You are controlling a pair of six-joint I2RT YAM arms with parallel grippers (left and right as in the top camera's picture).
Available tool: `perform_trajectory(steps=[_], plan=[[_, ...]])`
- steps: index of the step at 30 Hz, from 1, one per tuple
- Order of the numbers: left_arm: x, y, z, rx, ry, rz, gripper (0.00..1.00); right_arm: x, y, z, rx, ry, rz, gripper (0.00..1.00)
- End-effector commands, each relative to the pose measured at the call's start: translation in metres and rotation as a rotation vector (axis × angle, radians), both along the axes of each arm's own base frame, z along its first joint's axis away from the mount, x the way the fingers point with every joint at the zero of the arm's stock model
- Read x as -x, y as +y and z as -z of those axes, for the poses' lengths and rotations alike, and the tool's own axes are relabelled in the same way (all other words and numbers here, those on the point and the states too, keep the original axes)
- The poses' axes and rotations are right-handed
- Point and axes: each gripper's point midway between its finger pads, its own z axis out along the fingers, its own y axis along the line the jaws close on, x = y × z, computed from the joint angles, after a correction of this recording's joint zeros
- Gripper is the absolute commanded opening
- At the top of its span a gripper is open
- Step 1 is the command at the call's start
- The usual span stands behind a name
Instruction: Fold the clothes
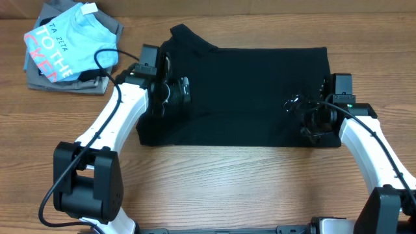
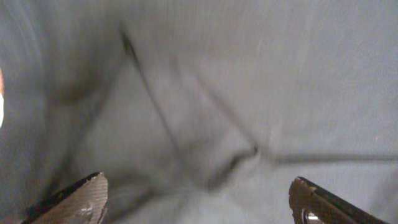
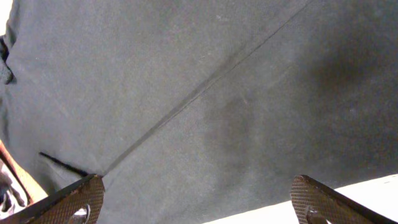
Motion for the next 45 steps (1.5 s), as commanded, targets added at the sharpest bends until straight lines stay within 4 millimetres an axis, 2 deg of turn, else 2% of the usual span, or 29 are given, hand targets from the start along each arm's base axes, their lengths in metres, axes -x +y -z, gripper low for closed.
perform_trajectory(steps=[1,5,10,14,22,27,32,33,38,43,44,45], plan=[[0.017,-0.02,0.003,0.056,0.094,-0.019,0.93,0.0,0.008,0.0,-0.015,-0.005,-0.025,1.0],[0.027,-0.038,0.004,0.068,0.12,-0.017,0.93,0.001,0.011,0.0,-0.016,-0.004,-0.032,1.0],[0.026,-0.056,0.003,0.083,0.108,-0.047,0.9,0.001,0.011,0.0,-0.016,-0.003,-0.032,1.0],[0.021,-0.058,0.009,0.085,0.107,-0.061,0.89,0.002,0.011,0.0,-0.016,-0.001,-0.032,1.0],[0.01,-0.061,0.043,0.084,0.141,-0.087,0.88,0.001,0.008,0.001,0.002,-0.001,-0.024,1.0],[0.012,-0.061,0.059,0.08,0.182,-0.123,0.87,0.001,0.006,0.002,0.016,0.0,-0.019,1.0],[0.007,-0.061,0.064,0.079,0.169,-0.121,0.85,0.001,0.005,0.002,0.02,-0.001,-0.017,1.0],[0.005,-0.062,0.063,0.084,0.16,-0.12,0.82,0.0,0.005,0.002,0.022,-0.003,-0.017,1.0],[-0.008,-0.065,0.059,0.103,0.106,-0.112,0.55,0.0,0.003,0.003,0.03,-0.003,-0.013,1.0],[-0.021,-0.058,0.058,0.069,0.046,-0.139,0.15,0.0,0.003,0.003,0.032,-0.003,-0.013,1.0],[-0.029,-0.056,0.057,0.056,0.012,-0.146,0.09,0.0,0.002,0.003,0.034,-0.003,-0.012,1.0],[-0.034,-0.054,0.056,0.045,-0.012,-0.152,0.07,0.0,0.002,0.003,0.034,-0.003,-0.012,1.0]])
